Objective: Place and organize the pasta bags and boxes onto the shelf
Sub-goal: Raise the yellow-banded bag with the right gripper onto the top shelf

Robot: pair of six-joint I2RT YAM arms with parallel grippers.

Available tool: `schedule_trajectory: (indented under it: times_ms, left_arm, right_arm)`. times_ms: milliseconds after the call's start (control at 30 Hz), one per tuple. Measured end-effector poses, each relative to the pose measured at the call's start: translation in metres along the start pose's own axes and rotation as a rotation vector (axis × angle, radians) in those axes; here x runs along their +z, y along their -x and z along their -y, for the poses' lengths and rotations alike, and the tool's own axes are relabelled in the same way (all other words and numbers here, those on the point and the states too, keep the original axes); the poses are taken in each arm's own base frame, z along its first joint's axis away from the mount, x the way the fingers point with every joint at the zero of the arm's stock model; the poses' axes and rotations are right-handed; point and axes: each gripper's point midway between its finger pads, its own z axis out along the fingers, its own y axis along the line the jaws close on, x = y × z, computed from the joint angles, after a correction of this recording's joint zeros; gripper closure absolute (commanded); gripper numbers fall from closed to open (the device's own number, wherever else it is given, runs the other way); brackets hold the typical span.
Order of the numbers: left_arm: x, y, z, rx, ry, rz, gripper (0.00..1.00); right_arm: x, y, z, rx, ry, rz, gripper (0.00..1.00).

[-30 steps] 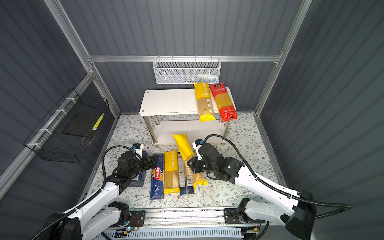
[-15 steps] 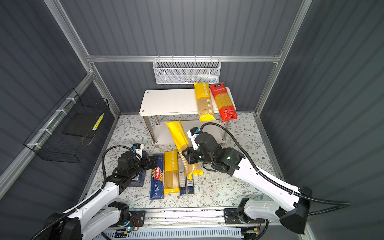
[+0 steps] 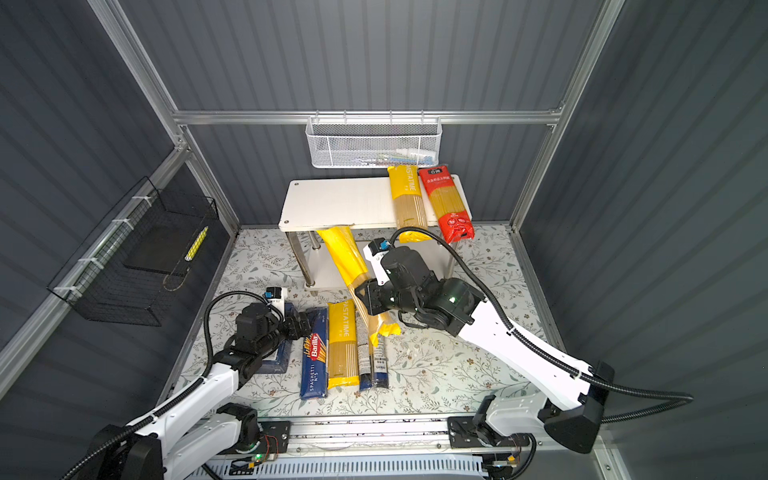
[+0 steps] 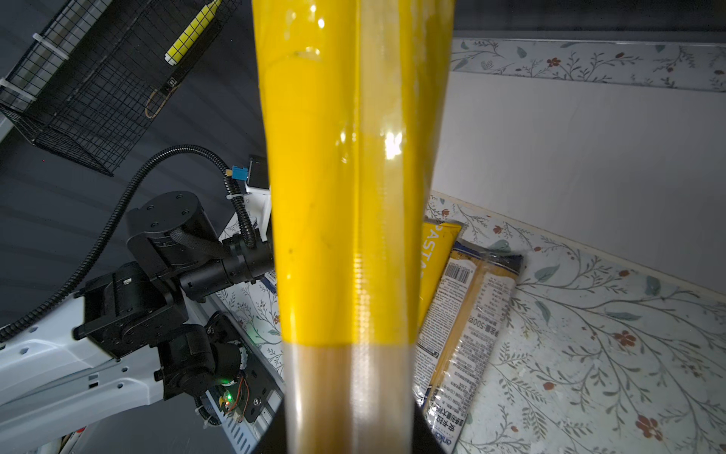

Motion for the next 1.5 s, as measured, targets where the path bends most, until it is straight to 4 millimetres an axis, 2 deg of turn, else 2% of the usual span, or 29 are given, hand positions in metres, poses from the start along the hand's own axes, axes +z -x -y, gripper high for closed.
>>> schedule_trajectory:
  times_ms: [100,333,533,667,833,1100,1200,1500]
  left_arm:
    - [0.000,0.000,0.000,0.000,0.000,-0.001,0.01]
    - [0.000,0.000,0.000,0.000,0.001,-0.001,0.01]
    - [0.000,0.000,0.000,0.000,0.001,0.000,0.01]
    - [0.000,0.000,0.000,0.000,0.001,0.000,0.01]
    - [0.000,0.000,0.000,0.000,0.001,0.000,0.01]
    - [0.000,0.000,0.000,0.000,0.001,0.000,0.01]
    - [0.000,0.000,0.000,0.000,0.001,-0.001,0.01]
    - [0.002,-0.003,-0.002,-0.003,0.005,-0.014,0.01]
  right_arm:
    - [-0.003,0.012,-0.004,-0.015,-0.008,0.016,0.77]
    - [-0.006,0.055,-0.008,-0.053,-0.070,0.103,0.76]
    - [0.005,0.071,-0.004,-0.070,-0.111,0.118,0.75]
    - [0.010,0.078,0.007,-0.074,-0.161,0.120,0.75]
    - [0.004,0.094,0.022,-0.067,-0.227,0.157,0.74]
    - [-0.003,0.138,0.034,-0.043,-0.268,0.244,0.74]
    - [0.000,0.152,0.046,-0.026,-0.291,0.261,0.74]
    - [0.010,0.163,0.073,0.019,-0.306,0.253,0.74]
